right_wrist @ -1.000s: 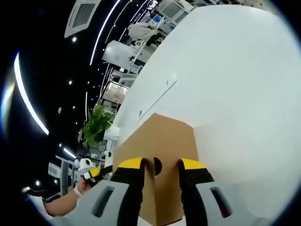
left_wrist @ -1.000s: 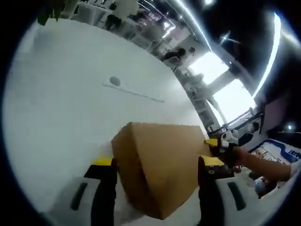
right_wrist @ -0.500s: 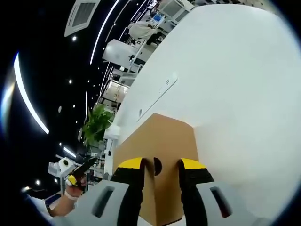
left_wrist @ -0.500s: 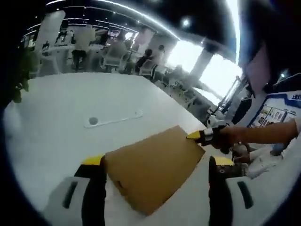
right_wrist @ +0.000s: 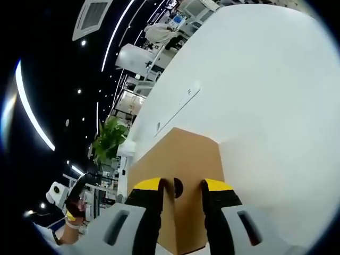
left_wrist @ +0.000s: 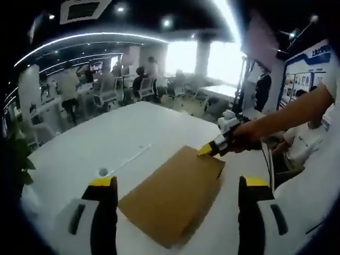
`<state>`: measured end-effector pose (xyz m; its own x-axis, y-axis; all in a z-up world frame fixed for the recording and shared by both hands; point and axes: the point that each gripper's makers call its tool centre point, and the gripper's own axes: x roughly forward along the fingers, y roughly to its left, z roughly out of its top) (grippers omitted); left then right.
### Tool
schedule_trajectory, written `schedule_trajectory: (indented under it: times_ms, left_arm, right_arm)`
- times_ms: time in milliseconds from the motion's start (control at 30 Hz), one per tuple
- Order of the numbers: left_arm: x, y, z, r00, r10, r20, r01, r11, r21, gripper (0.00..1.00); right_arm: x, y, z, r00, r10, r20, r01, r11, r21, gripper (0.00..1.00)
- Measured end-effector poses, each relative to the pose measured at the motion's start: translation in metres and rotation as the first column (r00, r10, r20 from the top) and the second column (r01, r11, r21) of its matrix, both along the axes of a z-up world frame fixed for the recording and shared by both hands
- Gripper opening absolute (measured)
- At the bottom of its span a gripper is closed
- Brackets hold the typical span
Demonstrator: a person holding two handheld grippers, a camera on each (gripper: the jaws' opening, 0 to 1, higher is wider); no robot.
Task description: Operate the shoe box by opening the lid, removing the specified soft item, and placing it in the target area until the item is outside and the box remains undamaged.
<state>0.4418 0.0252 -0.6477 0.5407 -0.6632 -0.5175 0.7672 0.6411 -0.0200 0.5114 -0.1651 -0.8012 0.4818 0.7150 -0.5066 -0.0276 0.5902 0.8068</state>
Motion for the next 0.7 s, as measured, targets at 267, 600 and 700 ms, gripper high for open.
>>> schedule_trajectory:
  times_ms: [267,600,700]
  left_arm:
    - [-0.021,-0.011,-0.030,0.996,-0.093,0.001,0.092,0.987,0.131,0.94]
    - [-0.051,-0.013,-0.062,0.978,-0.201,0.050,0.179,0.942,0.284,0.82]
    - [-0.057,-0.011,-0.077,0.971,-0.233,0.056,0.198,0.913,0.357,0.81]
  right_arm:
    - [0.000,0.000,0.000,1.000,-0.005,0.001,0.005,1.000,-0.008,0.28]
    - [0.000,0.001,0.001,1.000,-0.018,0.005,0.018,1.000,-0.016,0.28]
    - [0.000,0.001,0.001,1.000,-0.025,0.005,0.025,1.000,-0.015,0.28]
